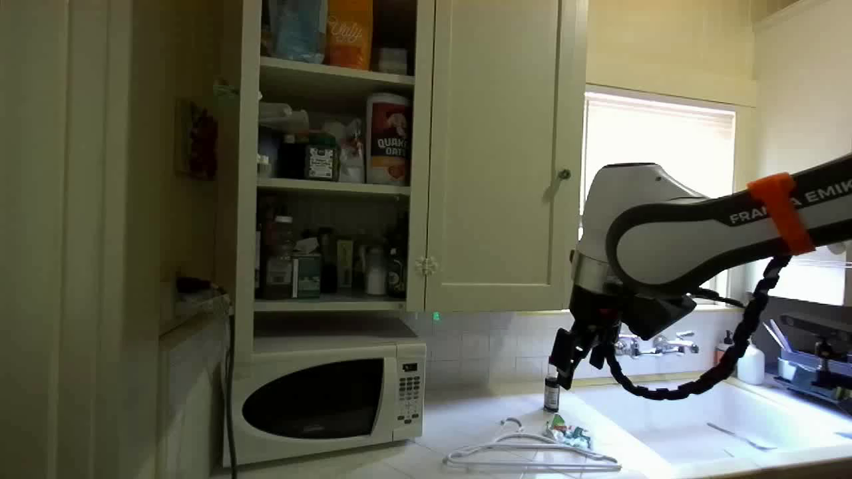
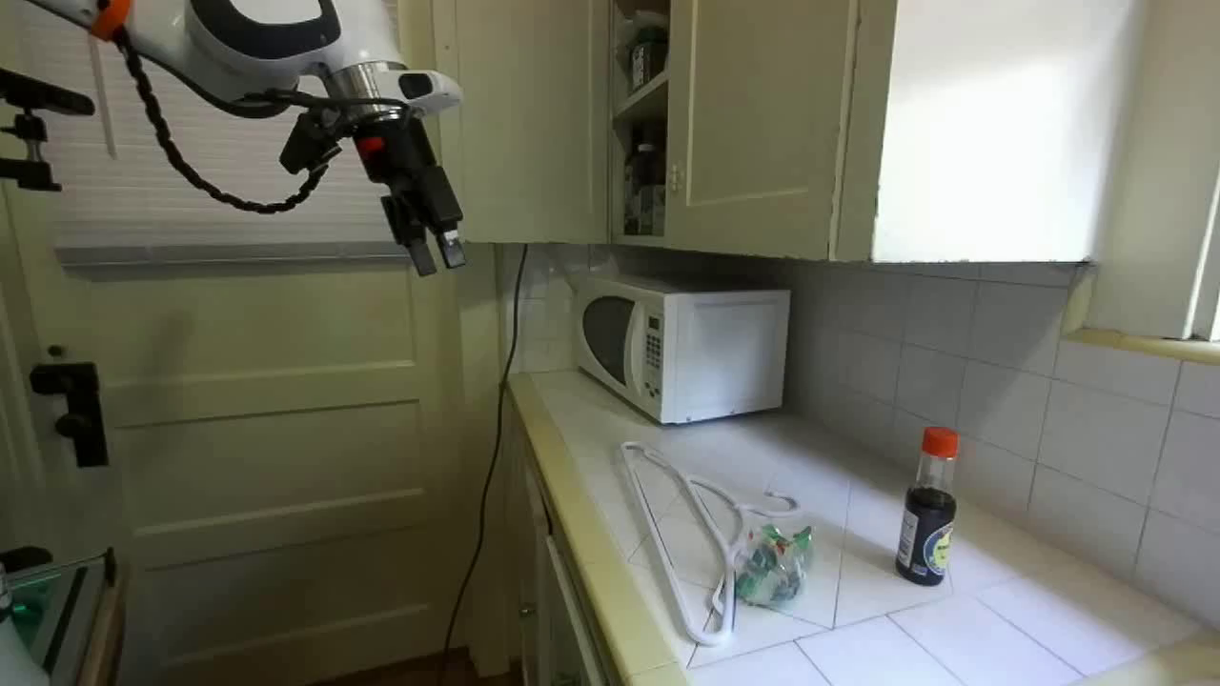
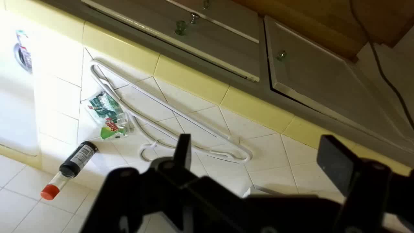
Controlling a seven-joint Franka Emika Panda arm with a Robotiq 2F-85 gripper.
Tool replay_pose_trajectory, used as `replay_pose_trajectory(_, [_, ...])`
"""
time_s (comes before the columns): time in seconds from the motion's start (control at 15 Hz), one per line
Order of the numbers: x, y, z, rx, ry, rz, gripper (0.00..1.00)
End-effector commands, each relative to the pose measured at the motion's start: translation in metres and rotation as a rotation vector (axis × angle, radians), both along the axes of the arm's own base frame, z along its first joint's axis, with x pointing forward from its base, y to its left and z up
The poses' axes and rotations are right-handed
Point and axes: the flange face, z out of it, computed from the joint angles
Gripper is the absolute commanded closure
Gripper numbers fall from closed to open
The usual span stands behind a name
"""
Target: Open the right side of the cabinet
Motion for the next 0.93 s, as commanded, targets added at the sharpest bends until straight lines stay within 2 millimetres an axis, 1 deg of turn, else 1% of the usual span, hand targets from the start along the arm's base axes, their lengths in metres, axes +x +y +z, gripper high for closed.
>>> replay_pose_trajectory(0.0, [0.0, 0.0, 0.0, 0.0, 0.001, 0.0, 0.0])
replay_pose_trajectory(0.53, [0.0, 0.0, 0.0, 0.0, 0.001, 0.0, 0.0])
replay_pose_trajectory(0.67, [0.001, -0.007, 0.024, -0.025, -0.136, -0.048, 0.0])
replay_pose_trajectory(0.87, [0.002, -0.028, 0.067, -0.026, -0.294, -0.116, 0.0])
